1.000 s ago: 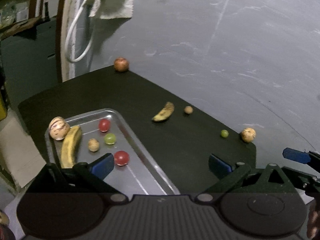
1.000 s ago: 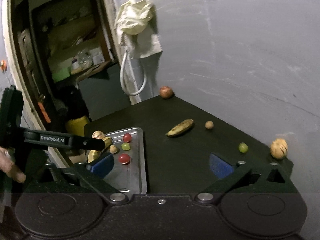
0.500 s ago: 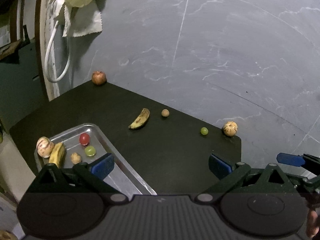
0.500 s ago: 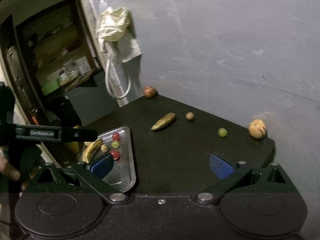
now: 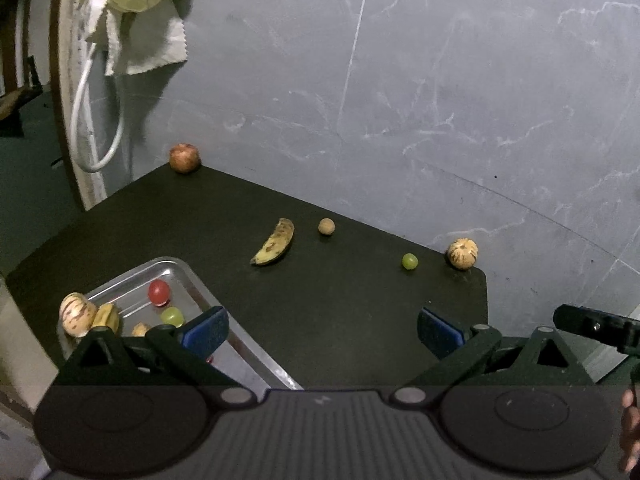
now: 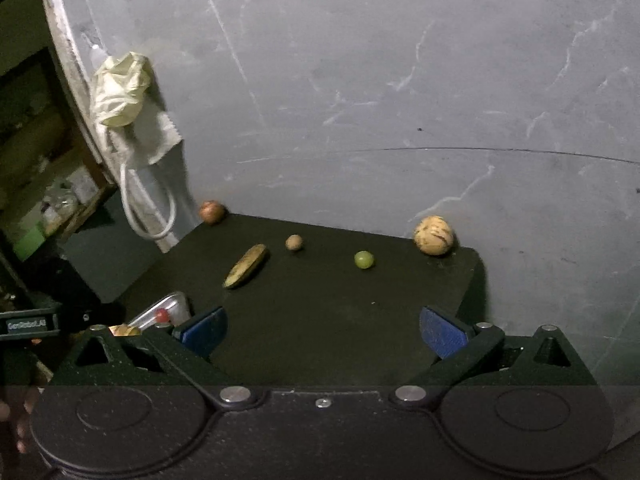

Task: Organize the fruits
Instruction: 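Move both tools away from the tray toward the remaining fruit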

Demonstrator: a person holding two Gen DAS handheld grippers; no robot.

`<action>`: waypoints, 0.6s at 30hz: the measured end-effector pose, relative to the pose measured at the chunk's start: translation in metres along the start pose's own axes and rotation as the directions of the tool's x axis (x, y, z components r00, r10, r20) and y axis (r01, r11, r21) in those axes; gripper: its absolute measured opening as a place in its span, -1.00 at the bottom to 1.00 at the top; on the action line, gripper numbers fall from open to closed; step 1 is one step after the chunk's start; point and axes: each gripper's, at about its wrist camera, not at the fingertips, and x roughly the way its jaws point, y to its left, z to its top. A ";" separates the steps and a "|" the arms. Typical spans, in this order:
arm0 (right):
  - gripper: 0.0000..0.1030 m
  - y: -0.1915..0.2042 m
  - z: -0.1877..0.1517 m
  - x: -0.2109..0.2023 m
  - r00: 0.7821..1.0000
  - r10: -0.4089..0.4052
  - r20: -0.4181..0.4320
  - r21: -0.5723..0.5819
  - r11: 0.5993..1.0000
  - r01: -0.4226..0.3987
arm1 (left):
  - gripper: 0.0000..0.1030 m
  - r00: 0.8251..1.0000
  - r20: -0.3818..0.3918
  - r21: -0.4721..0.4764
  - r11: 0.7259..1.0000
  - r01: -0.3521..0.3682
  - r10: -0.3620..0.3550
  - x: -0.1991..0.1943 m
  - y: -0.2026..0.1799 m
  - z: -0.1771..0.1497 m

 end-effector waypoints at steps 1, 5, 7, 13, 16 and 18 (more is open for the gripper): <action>0.99 0.002 0.001 0.003 1.000 -0.005 0.003 -0.007 1.000 0.006 | 0.99 1.000 -0.005 0.002 1.000 0.009 -0.009 0.005 0.002 0.001; 0.99 0.012 0.005 0.019 0.999 -0.029 -0.015 -0.003 1.000 0.029 | 0.99 0.998 -0.030 0.008 0.999 0.047 -0.047 0.027 0.012 0.010; 0.99 0.018 0.008 0.027 0.998 -0.052 -0.030 -0.009 0.999 0.052 | 0.99 0.997 -0.041 0.010 0.998 0.064 -0.063 0.039 0.018 0.015; 0.99 0.035 0.011 0.060 0.992 -0.118 -0.053 -0.023 0.993 0.117 | 0.99 0.991 -0.082 0.007 0.994 0.107 -0.106 0.075 0.040 0.026; 0.98 0.043 0.013 0.075 0.989 -0.135 -0.062 -0.025 0.991 0.133 | 0.99 0.987 -0.105 -0.001 0.993 0.121 -0.120 0.091 0.052 0.030; 0.98 0.048 0.015 0.084 0.987 -0.142 -0.068 -0.032 0.990 0.140 | 0.99 0.985 -0.111 -0.004 0.992 0.129 -0.128 0.099 0.058 0.033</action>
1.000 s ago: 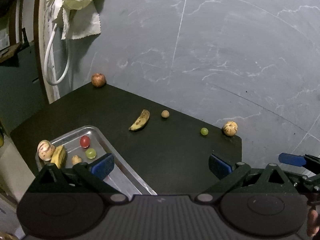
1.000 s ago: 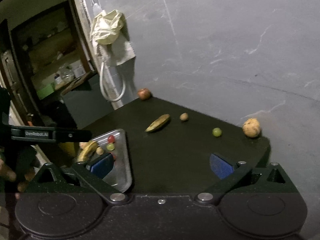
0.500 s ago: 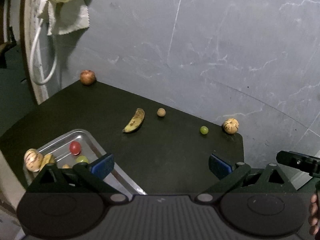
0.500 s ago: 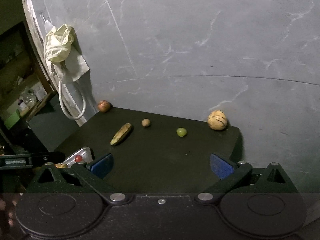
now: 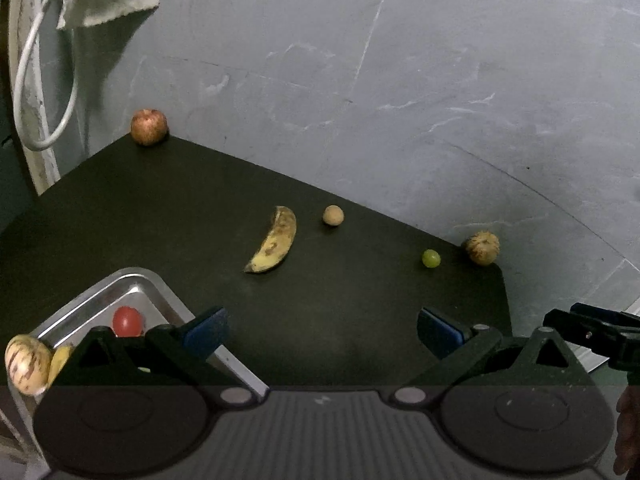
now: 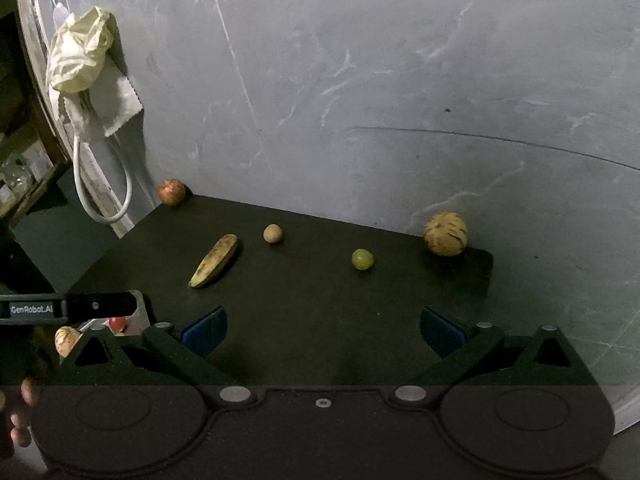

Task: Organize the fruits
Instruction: 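Reach the left tool to the second yellow banana and close on it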

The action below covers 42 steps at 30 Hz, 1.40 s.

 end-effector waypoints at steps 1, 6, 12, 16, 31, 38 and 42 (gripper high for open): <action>0.98 0.003 0.002 0.004 1.000 -0.002 -0.004 -0.004 1.000 0.002 | 0.99 1.000 -0.002 0.000 1.000 0.004 -0.004 0.004 0.004 0.002; 0.98 0.012 0.011 0.021 1.000 -0.015 -0.008 -0.004 1.000 0.015 | 0.99 1.000 -0.012 -0.001 1.000 0.014 -0.014 0.020 0.014 0.012; 0.96 0.013 0.020 0.044 0.999 0.007 -0.034 0.035 0.999 -0.006 | 0.99 1.000 -0.011 0.000 1.000 0.014 -0.014 0.033 0.021 0.021; 0.96 0.017 0.023 0.056 0.999 -0.002 -0.045 0.003 1.000 0.002 | 0.99 1.000 -0.017 0.002 1.000 0.010 -0.010 0.041 0.025 0.026; 0.64 0.004 0.037 0.134 0.984 -0.166 -0.065 -0.084 0.984 0.160 | 0.99 0.999 -0.024 0.053 0.998 -0.026 0.028 0.105 0.025 0.045; 0.52 -0.002 0.037 0.162 0.977 -0.190 -0.092 -0.095 0.979 0.182 | 0.97 0.998 -0.017 0.087 0.994 -0.060 0.062 0.131 0.025 0.053; 0.48 -0.003 0.039 0.171 0.976 -0.194 -0.094 -0.096 0.978 0.185 | 0.94 0.997 -0.028 0.093 0.994 -0.063 0.066 0.142 0.027 0.052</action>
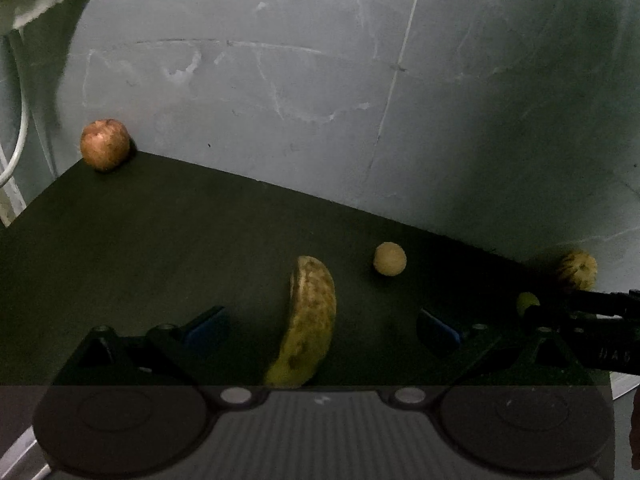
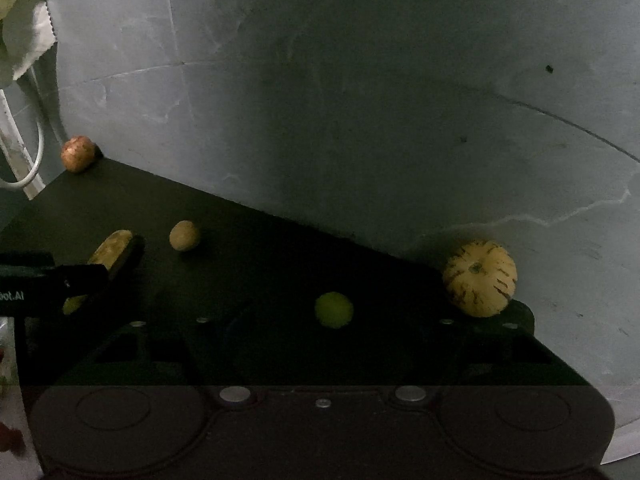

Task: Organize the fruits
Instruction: 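Reach the left tool to the second yellow banana and close on it, then lift the banana with the left tool while the right tool grasps the green grape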

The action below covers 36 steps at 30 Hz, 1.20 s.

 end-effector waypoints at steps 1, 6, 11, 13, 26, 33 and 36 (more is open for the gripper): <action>0.48 0.000 0.001 0.002 1.000 -0.001 -0.001 -0.001 1.000 0.001 | 0.92 1.000 -0.004 0.000 1.000 -0.001 0.001 0.002 0.001 0.000; 0.47 0.001 0.005 0.007 1.000 -0.001 -0.012 -0.004 1.000 0.001 | 0.79 1.000 -0.025 0.018 1.000 -0.014 0.015 0.013 0.000 0.001; 0.47 0.002 0.009 0.011 1.000 0.002 -0.020 -0.003 1.000 -0.002 | 0.67 0.999 -0.033 0.042 0.999 -0.028 0.029 0.017 -0.001 0.004; 0.45 0.002 0.010 0.013 1.000 0.007 -0.020 -0.005 1.000 -0.007 | 0.52 0.999 -0.041 0.047 0.998 -0.031 0.033 0.019 -0.002 0.005; 0.40 0.000 0.008 0.017 0.999 0.021 -0.026 -0.009 1.000 -0.021 | -0.11 0.996 -0.077 0.078 0.996 -0.039 0.045 0.029 -0.002 0.004; 0.23 -0.001 0.008 0.020 0.999 0.021 -0.031 -0.019 1.000 -0.022 | -0.36 0.996 -0.066 0.083 0.995 -0.049 0.055 0.028 -0.003 0.003; 0.01 0.000 0.008 0.024 0.999 0.014 -0.042 -0.033 0.999 -0.015 | -0.37 0.996 -0.067 0.084 0.995 -0.048 0.054 0.028 -0.003 0.003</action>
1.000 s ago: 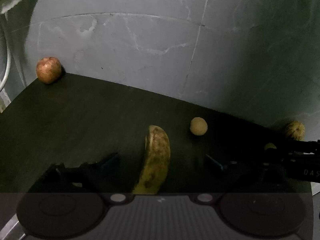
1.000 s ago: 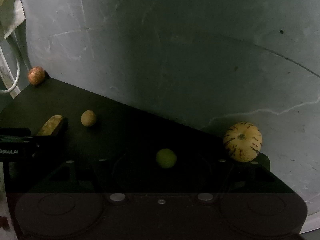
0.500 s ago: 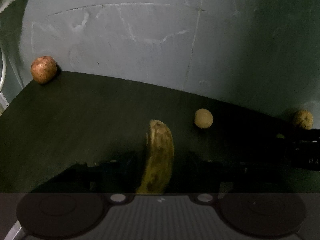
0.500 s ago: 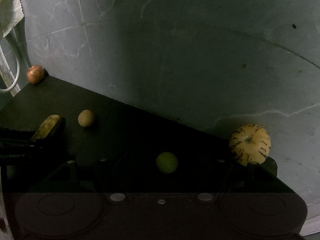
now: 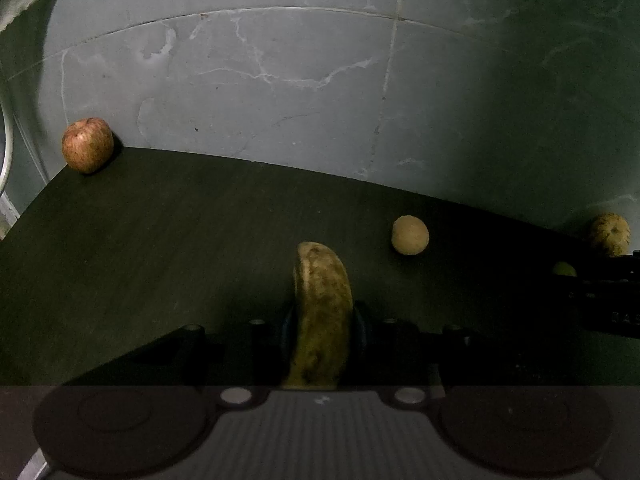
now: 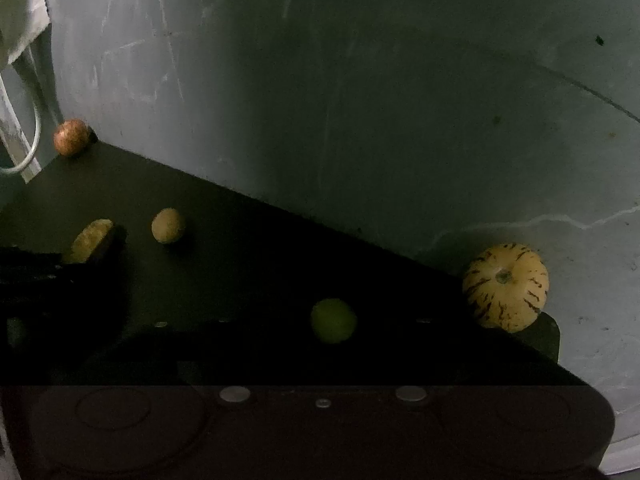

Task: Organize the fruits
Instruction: 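Lift the banana with the left tool while the right tool grasps the green grape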

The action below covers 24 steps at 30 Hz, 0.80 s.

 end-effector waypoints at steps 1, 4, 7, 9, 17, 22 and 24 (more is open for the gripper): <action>-0.09 0.000 0.000 0.001 1.000 -0.003 -0.007 -0.005 1.000 0.003 | -0.37 1.000 0.000 0.000 1.000 0.001 -0.001 0.000 0.000 0.000; -0.20 0.001 0.000 0.002 1.000 -0.011 -0.010 -0.011 1.000 0.011 | -0.37 1.000 0.000 -0.002 1.000 0.000 0.000 -0.001 0.000 0.000; -0.32 0.000 -0.001 0.002 1.000 -0.018 -0.007 -0.015 1.000 0.018 | -0.37 1.000 -0.001 -0.002 1.000 0.002 -0.002 -0.001 0.001 0.000; -0.48 0.000 0.000 0.004 1.000 -0.024 -0.005 -0.017 1.000 0.024 | -0.37 1.000 -0.003 -0.005 1.000 0.002 -0.002 -0.001 0.001 0.000; -0.52 -0.001 0.001 -0.001 1.000 0.004 0.002 -0.026 1.000 -0.003 | -0.38 1.000 -0.007 -0.016 1.000 0.006 -0.006 -0.004 0.001 0.000; -0.52 0.009 0.002 -0.018 0.999 0.047 0.017 -0.039 0.998 -0.046 | -0.38 1.000 0.005 -0.030 0.999 0.013 -0.013 -0.011 -0.003 -0.003; -0.52 0.013 0.002 -0.026 0.998 0.066 0.025 -0.045 0.997 -0.064 | -0.38 1.000 0.016 -0.038 0.999 0.014 -0.014 -0.016 -0.006 -0.005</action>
